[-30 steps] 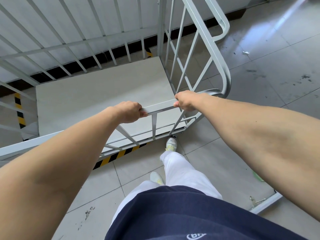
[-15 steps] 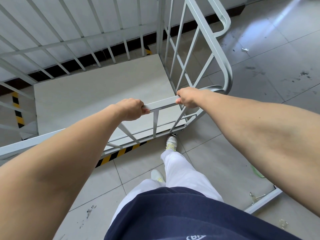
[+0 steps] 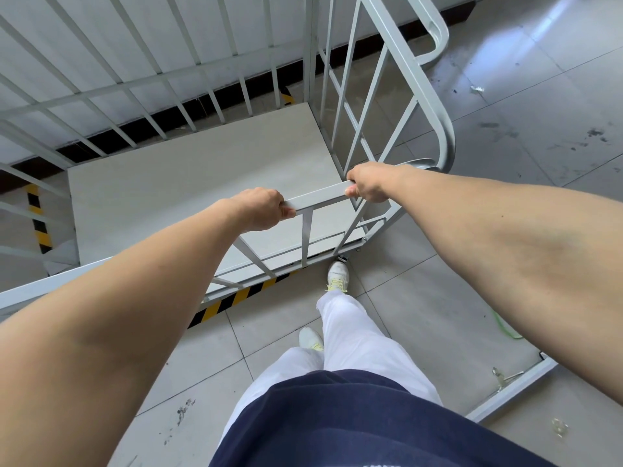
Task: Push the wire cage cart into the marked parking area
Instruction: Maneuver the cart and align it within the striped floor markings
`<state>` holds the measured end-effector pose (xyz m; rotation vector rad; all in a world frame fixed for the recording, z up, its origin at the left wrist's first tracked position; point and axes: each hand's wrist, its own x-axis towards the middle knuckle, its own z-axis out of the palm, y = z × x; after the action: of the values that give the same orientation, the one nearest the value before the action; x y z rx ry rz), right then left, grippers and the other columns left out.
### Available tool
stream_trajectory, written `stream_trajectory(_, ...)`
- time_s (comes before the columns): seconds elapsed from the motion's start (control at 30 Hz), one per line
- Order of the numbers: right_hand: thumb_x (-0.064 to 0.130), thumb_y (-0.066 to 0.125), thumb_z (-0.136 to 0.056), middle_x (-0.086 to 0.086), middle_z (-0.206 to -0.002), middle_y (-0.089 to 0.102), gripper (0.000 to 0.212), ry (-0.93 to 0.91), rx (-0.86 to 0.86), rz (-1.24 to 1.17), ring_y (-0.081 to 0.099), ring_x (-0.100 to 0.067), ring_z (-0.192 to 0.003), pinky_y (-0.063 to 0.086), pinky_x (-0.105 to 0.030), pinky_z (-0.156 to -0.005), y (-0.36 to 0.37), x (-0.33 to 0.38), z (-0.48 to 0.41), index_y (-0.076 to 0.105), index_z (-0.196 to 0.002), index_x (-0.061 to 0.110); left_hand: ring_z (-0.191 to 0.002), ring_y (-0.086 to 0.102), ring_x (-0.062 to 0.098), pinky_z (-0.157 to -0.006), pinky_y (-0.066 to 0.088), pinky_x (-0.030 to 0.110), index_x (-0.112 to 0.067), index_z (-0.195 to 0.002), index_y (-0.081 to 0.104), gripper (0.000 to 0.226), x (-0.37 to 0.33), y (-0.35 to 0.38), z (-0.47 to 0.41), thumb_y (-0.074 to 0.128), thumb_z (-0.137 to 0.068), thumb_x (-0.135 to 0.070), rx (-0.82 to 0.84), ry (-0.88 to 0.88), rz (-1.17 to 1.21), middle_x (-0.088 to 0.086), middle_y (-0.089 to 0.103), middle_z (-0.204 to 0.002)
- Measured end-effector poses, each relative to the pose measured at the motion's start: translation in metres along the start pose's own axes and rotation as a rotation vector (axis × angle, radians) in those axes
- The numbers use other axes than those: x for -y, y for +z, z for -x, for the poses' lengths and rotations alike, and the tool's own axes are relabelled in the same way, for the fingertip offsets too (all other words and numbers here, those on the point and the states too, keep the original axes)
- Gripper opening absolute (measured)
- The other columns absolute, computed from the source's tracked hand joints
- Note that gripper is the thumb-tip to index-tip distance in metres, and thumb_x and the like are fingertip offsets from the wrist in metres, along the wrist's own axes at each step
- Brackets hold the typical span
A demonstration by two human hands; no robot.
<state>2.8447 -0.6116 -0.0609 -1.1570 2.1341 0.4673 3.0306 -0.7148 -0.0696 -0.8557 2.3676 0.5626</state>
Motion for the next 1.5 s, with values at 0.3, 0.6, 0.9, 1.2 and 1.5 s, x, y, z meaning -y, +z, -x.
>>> stream_trajectory(0.3,0.040,0.042,-0.099,-0.019,-0.122,0.060,0.036,-0.029,0.000,-0.005,0.056,-0.038,-0.114,0.044,-0.040,-0.096,0.001,-0.003,0.003,0.056,-0.105,0.007,-0.090,0.051,0.030,-0.077,0.040,0.032,-0.011,-0.111,0.061,0.047,0.000,-0.001,-0.002,0.039,-0.097,-0.050,0.027,-0.001,-0.019,0.009,0.056,-0.097)
stream_trajectory(0.6,0.036,0.039,-0.101,-0.019,-0.128,0.057,0.042,-0.029,-0.018,-0.018,0.052,-0.037,-0.120,0.042,-0.037,-0.097,0.004,-0.001,0.003,0.052,-0.123,0.004,-0.090,0.050,0.030,-0.077,0.039,0.031,-0.009,-0.112,0.061,0.048,0.000,-0.002,-0.002,0.039,-0.098,-0.049,0.022,0.003,-0.032,0.011,0.057,-0.099)
stream_trajectory(0.9,0.036,0.040,-0.100,-0.021,-0.127,0.057,0.042,-0.041,-0.037,0.007,0.051,-0.039,-0.121,0.041,-0.037,-0.098,0.007,-0.001,-0.001,0.054,-0.121,0.003,-0.090,0.048,0.029,-0.079,0.038,0.031,-0.011,-0.117,0.060,0.047,0.000,-0.001,0.000,0.039,-0.098,-0.049,0.013,-0.026,-0.019,0.014,0.061,-0.111)
stream_trajectory(1.2,0.040,0.042,-0.099,-0.019,-0.124,0.059,0.042,-0.055,-0.029,-0.022,0.053,-0.039,-0.117,0.044,-0.040,-0.098,0.004,-0.006,-0.001,0.056,-0.118,0.005,-0.101,0.055,0.033,-0.085,0.043,0.035,-0.009,-0.117,0.060,0.049,-0.006,-0.006,0.001,0.040,-0.097,-0.050,0.064,-0.054,-0.010,0.015,0.062,-0.116)
stream_trajectory(1.5,0.042,0.039,-0.099,-0.017,-0.126,0.058,0.046,-0.110,0.038,0.011,0.053,-0.036,-0.116,0.043,-0.039,-0.098,-0.005,-0.007,0.001,0.055,-0.119,0.003,-0.106,0.057,0.031,-0.091,0.044,0.035,-0.006,-0.116,0.061,0.047,-0.015,-0.017,0.004,0.042,-0.097,-0.045,0.151,-0.103,-0.034,0.013,0.063,-0.118)
